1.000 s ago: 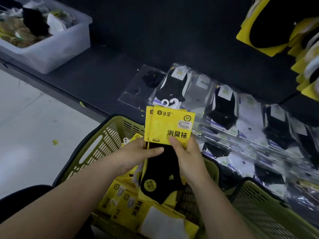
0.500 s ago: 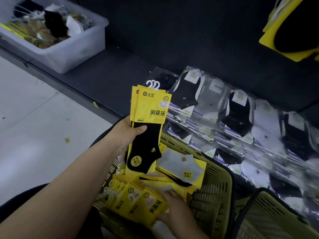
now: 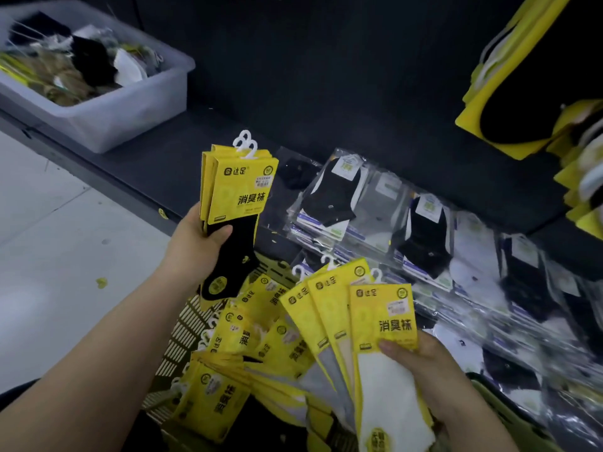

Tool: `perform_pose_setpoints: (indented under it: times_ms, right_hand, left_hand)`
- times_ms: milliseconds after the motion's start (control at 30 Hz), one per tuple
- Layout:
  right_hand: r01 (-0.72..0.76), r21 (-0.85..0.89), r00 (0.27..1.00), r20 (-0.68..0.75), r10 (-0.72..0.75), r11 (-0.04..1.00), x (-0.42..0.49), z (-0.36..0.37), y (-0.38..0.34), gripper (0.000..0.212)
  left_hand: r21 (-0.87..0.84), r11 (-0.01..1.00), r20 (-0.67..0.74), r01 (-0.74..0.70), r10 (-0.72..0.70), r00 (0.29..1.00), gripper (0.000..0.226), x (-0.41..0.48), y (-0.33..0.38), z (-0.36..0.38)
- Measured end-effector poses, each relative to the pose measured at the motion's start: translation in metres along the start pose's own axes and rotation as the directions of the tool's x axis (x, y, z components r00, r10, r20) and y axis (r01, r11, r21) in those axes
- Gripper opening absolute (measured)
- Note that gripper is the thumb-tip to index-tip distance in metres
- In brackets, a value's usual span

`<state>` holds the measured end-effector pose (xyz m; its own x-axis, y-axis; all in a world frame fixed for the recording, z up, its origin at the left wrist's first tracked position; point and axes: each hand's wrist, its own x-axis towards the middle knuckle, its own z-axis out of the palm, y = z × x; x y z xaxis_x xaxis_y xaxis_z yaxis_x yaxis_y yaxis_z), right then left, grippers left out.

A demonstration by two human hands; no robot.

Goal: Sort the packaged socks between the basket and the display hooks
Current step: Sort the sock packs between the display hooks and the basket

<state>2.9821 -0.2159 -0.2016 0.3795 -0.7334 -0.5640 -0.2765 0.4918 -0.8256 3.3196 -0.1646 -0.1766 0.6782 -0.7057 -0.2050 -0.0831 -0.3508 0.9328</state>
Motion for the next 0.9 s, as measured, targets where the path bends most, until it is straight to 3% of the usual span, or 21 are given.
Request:
perform_pose_setpoints:
  times_ms: [167,300,400,533,667,800,900]
  right_hand:
    - [0.039,0.236,0.998,-0.057,-0.027,0.971,0.001,0.017,-0.003,0.037]
    - [0.092,0.448,0.993,-0.111,-0.047,0.889,0.008,0.053,-0.021,0.031]
    - [0.14,0.498,0.988,-0.123,-0.091,0.856,0.015,0.076,-0.038,0.035]
    - [0.268,0.439,0.96,-0.198,-0.198,0.858,0.026,0.103,-0.055,0.029]
    - [0.37,0.285,0.92,-0.245,-0.306,0.884,0.026,0.118,-0.073,0.03]
    - [0.469,0.011,0.853,-0.263,-0.45,0.883,0.014,0.107,-0.102,0.05]
    - [0.535,-0.04,0.787,-0.339,-0.515,0.844,0.004,0.091,-0.135,0.035]
  left_hand:
    - [-0.05,0.996,0.161,0.074,-0.065,0.985,0.034,-0.008,-0.003,0.014]
    - [-0.127,0.973,0.349,0.192,-0.138,0.927,0.033,-0.021,-0.001,0.029]
    - [-0.152,0.971,0.396,0.185,-0.112,0.911,0.03,-0.024,0.002,0.033]
    - [-0.267,0.956,0.357,0.123,-0.02,0.934,0.017,-0.029,0.017,0.03]
    - [-0.35,0.935,0.38,0.053,0.09,0.92,0.059,-0.033,0.03,0.03]
    - [-0.394,0.918,0.348,0.04,0.108,0.931,0.057,-0.037,0.041,0.035]
    - [-0.416,0.907,0.383,0.062,0.113,0.917,0.055,-0.042,0.051,0.042]
